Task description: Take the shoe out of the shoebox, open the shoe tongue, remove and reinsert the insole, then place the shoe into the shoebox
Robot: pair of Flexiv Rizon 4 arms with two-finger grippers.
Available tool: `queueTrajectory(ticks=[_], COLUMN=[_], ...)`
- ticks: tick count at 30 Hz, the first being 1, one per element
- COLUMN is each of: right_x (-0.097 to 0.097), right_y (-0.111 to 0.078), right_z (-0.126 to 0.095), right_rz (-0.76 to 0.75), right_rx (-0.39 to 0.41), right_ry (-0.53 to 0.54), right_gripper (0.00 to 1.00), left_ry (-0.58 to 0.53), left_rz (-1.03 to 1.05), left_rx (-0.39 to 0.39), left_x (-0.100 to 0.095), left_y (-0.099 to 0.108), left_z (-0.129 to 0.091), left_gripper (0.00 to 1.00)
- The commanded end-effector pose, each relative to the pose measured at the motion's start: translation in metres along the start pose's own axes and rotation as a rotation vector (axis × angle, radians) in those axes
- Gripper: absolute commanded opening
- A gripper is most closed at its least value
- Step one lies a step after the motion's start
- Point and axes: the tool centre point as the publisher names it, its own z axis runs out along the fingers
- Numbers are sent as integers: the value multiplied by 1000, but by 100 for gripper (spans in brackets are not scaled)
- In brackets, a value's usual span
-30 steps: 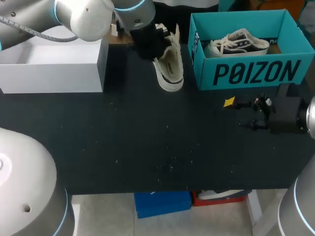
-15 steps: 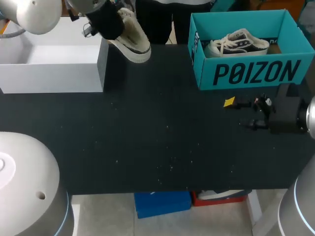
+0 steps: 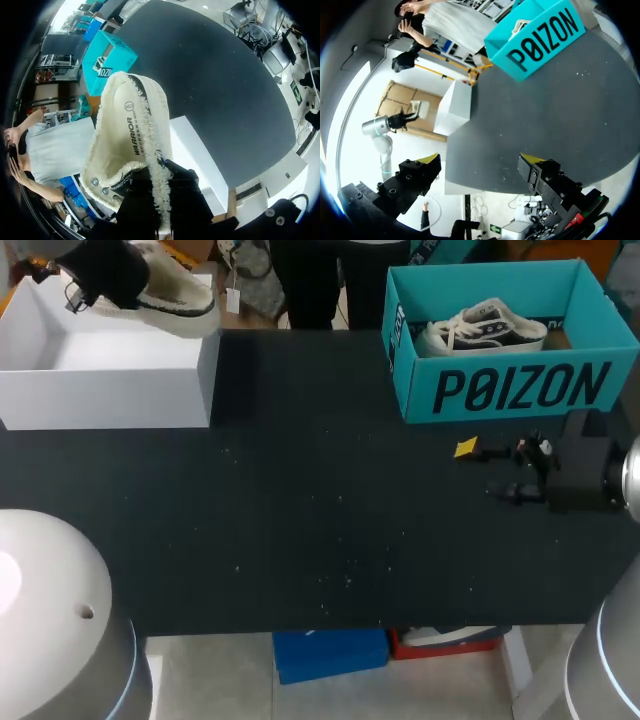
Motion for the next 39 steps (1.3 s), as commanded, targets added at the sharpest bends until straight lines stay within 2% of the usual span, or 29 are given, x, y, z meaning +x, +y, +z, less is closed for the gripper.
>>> queueTrajectory(ticks=[1, 17, 19, 20, 22, 27, 37, 39], right_x=[1, 1, 1, 1, 1, 1, 1, 1], right_y=[0, 0, 0, 0, 0, 0, 0, 0], right_z=[0, 0, 0, 0, 0, 0, 0, 0], right_rz=[1, 1, 1, 1, 1, 1, 1, 1], right_rx=[0, 0, 0, 0, 0, 0, 0, 0], right_ry=[-2, -2, -2, -2, -2, -2, -2, -2], right_gripper=[100, 100, 100, 100, 100, 100, 100, 100], left_ry=[-46, -46, -39, -48, -31, -47, -28, -10], left_rz=[-22, -22, -42, -43, -99, -163, -234, -254], left_rx=[-12, -12, -4, -26, -8, -90, -164, -154], left_x=[18, 18, 14, 11, 7, 4, 21, 25], left_y=[-7, -7, -8, -7, -1, 24, 76, 85], left_z=[-2, -2, 4, 8, 12, 26, 49, 54], left_gripper=[0, 0, 0, 0, 0, 0, 0, 0])
